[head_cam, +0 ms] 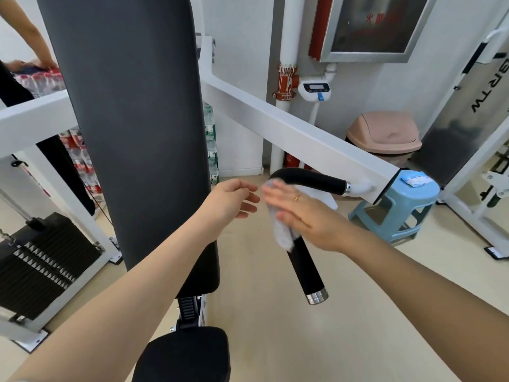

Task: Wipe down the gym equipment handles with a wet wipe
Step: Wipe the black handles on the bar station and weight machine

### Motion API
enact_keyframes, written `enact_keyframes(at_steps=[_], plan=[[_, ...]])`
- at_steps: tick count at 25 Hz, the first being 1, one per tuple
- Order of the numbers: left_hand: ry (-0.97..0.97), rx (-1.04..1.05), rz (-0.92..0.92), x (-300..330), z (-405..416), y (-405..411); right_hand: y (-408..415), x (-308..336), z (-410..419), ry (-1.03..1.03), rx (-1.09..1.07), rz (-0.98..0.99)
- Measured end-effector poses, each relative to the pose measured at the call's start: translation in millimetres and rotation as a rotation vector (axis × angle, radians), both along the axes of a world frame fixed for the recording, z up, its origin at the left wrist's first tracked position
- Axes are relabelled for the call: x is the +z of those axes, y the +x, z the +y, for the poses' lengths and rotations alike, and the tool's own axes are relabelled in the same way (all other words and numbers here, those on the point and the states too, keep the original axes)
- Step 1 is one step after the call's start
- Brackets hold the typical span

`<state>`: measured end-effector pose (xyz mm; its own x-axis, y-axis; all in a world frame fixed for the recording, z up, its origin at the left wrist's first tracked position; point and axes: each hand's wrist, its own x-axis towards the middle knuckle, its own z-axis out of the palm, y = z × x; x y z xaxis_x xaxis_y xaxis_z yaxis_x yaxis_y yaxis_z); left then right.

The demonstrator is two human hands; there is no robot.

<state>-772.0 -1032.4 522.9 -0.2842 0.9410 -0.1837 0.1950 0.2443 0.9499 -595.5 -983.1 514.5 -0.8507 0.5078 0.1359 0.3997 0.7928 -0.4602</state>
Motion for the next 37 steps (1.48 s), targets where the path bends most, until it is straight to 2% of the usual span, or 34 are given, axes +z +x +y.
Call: enact_keyframes(at_steps=[3, 6, 9, 10, 16, 18, 21, 23, 25, 27, 29, 31, 33, 34, 37], plan=[[0.008, -0.052, 0.002, -1.0, -1.9, 14.6, -7.8, -3.8, -6.2, -0.177, -0.374, 0.274], [0.019, -0.036, -0.012, -1.2, -5.6, 21.6, -20.7, -17.2, -29.3, -0.296, -0.521, 0.337], [0.025, -0.032, -0.048, -0.1, -13.5, 24.8, -25.7, 0.5, -19.7, -0.797, -0.588, 0.504], [0.025, -0.034, -0.044, -0.2, -16.6, 26.8, -26.6, 8.0, -16.7, -0.896, -0.594, 0.489], [0.011, 0.021, -0.035, -8.4, -31.3, 38.7, 12.7, -8.7, -37.0, -1.059, -0.475, 0.191], [-0.027, 0.042, -0.088, -11.6, -34.7, 48.1, 17.2, -10.0, -31.5, -1.092, -0.459, 0.221], [-0.042, 0.155, -0.323, -10.9, -37.4, 62.6, 17.4, -16.2, -38.8, -1.089, -0.465, 0.360], [-0.030, 0.224, -0.363, -13.3, -36.0, 67.3, 32.8, -31.3, -52.0, -0.984, -0.403, 0.333], [-0.019, 0.282, -0.321, -17.1, -33.1, 71.6, 55.7, -42.2, -61.0, -0.741, -0.283, 0.262], [-0.019, 0.319, -0.339, -19.1, -31.7, 73.9, 71.0, -43.5, -56.0, -0.328, -0.113, 0.163], [-0.032, 0.336, -0.447, -20.5, -34.2, 75.6, 75.6, -42.9, -43.3, 0.111, 0.116, 0.024], [-0.016, 0.363, -0.566, -20.4, -38.9, 77.3, 77.5, -42.2, -35.1, 0.430, 0.337, -0.124], [0.013, 0.396, -0.542, -19.8, -40.4, 73.3, 67.6, -31.3, -25.7, 0.576, 0.510, -0.277], [0.021, 0.416, -0.510, -18.3, -41.1, 69.7, 57.7, -23.1, -22.1, 0.609, 0.510, -0.311], [0.031, 0.462, -0.459, -12.7, -43.4, 58.3, 34.4, -7.1, -13.5, 0.660, 0.329, -0.275]])
